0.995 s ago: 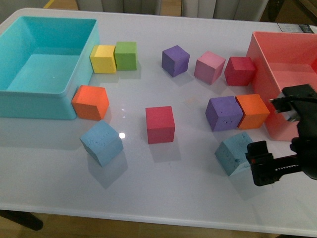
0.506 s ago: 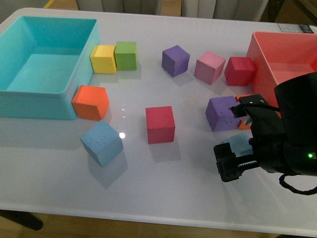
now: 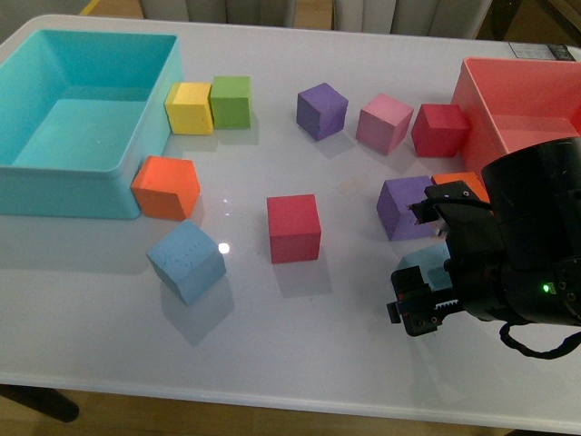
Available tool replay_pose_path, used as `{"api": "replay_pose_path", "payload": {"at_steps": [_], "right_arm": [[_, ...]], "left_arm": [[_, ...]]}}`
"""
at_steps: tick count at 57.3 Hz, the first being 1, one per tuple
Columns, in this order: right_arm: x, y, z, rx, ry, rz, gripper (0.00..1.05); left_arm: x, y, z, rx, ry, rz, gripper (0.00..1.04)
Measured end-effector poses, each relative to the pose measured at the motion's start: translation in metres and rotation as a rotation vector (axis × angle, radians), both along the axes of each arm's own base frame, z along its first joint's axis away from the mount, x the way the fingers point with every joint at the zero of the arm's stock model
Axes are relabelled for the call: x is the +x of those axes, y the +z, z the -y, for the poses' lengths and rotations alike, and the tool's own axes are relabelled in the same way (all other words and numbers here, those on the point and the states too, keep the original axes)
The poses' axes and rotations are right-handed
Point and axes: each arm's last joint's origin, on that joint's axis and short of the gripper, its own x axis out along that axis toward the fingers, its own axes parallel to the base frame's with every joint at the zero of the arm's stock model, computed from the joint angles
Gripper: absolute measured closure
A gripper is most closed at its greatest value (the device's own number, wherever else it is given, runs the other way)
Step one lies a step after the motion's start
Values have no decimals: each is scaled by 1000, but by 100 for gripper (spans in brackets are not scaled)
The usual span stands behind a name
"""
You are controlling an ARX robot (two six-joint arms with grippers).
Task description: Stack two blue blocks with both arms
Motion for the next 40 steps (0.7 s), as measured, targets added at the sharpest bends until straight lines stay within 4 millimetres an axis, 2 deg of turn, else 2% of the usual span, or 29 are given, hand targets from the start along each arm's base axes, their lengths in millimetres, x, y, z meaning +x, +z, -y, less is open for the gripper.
{"api": "replay_pose_path", "payload": {"at_steps": [7, 20, 24, 29, 40], "right_arm": [[-1, 18, -1, 35, 19, 24, 59], [8, 61, -10, 130, 36, 102, 65], [19, 71, -16, 154, 23, 130, 65], [43, 85, -33, 177, 14, 171, 65], [90, 83, -66, 159, -10, 190, 65]], "left_arm": [[0, 0, 0, 0, 0, 0, 9], [0, 0, 0, 0, 0, 0, 9], [0, 0, 0, 0, 0, 0, 9], [0, 0, 0, 0, 0, 0, 9], [0, 0, 0, 0, 0, 0, 9]]}}
